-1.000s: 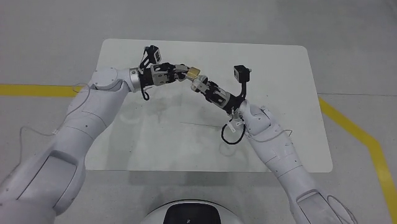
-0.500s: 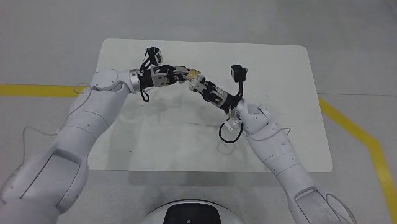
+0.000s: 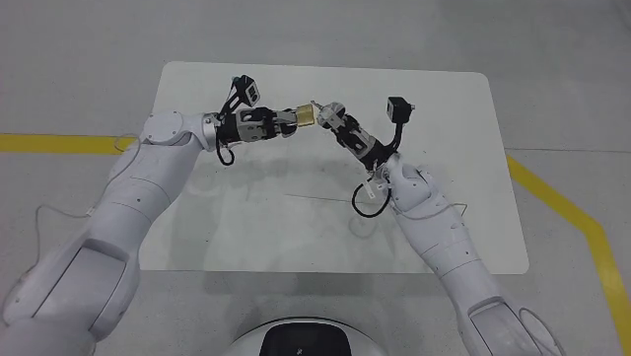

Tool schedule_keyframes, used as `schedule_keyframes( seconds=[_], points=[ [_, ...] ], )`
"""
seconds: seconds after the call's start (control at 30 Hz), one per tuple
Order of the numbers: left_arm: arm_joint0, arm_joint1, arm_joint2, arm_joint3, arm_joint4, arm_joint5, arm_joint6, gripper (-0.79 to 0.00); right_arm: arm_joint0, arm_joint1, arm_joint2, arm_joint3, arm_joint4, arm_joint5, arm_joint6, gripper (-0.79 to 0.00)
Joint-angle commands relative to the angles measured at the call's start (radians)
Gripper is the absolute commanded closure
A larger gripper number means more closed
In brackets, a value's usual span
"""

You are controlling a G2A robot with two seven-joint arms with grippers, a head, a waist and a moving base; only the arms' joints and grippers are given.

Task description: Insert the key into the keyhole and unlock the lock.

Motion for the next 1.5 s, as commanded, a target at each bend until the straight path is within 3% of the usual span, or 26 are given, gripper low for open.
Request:
schedule_keyframes(
  seconds=[0.0,0.17,0.37,0.67,1.0,1.47],
  points=[
    [0.004,0.002,-0.005,-0.009,0.011,-0.037,-0.020,0.000,-0.004,0.001,0.013,-0.001,0.023,-0.018,-0.009,0.000],
    [0.020,0.013,-0.009,-0.055,0.089,-0.122,-0.014,0.000,-0.012,0.003,0.048,0.005,0.171,-0.018,-0.030,0.000],
    [0.082,0.041,-0.032,-0.200,0.114,-0.116,-0.020,0.000,0.019,-0.009,0.021,0.045,0.213,0.036,0.022,0.000],
    [0.113,0.067,-0.038,-0.248,0.162,-0.126,-0.011,0.000,0.050,-0.031,-0.043,0.078,0.250,0.034,0.120,0.000],
    [0.114,0.075,-0.039,-0.228,0.135,-0.130,-0.006,0.000,0.060,-0.031,-0.072,0.088,0.375,0.005,0.312,0.000],
    [0.073,0.049,-0.033,-0.102,0.057,-0.100,-0.036,0.000,0.053,-0.013,-0.095,0.052,0.565,0.012,0.613,0.000]
  ],
)
